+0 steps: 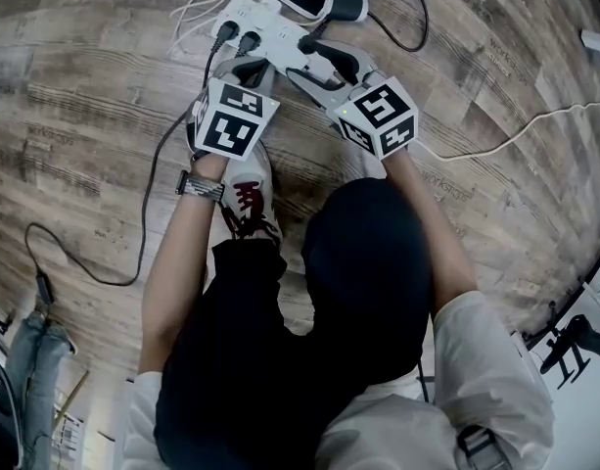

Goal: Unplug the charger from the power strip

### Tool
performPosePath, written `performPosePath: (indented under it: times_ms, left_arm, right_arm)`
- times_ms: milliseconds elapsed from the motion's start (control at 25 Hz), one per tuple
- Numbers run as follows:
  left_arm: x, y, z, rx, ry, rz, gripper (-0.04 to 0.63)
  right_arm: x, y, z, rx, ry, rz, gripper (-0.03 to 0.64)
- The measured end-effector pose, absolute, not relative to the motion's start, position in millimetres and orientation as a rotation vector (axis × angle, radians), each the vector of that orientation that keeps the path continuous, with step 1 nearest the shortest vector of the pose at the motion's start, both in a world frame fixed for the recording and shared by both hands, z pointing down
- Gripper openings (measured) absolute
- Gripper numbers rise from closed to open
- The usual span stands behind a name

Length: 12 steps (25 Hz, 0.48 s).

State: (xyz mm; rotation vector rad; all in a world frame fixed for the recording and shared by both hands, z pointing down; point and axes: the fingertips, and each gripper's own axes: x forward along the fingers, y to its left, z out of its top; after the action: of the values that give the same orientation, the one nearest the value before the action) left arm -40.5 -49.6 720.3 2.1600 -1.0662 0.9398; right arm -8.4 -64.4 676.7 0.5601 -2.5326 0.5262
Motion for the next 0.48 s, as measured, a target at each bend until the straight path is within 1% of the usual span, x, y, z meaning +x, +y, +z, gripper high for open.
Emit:
performPosePath:
  times_ms: [320,360,480]
  left_arm:
    - [-55.6,-47.4,710.5,2.125,-1.126,0.871,0.003]
    - [-56.7,-46.8,707.8,2.126,-1.134,0.854,0.003]
    - [-60.5,-46.9,698.2,2.136,-1.165,0.813,0.003]
  right_arm:
    - [-8.0,-62.9,675.2,0.570,-2.533,0.535,0.234]
    - [-6.9,-64.2,674.1,0.578,-2.532,0.533,0.223]
    - [-1.9,-69.9,669.6,0.619,-2.532,0.519,0.136]
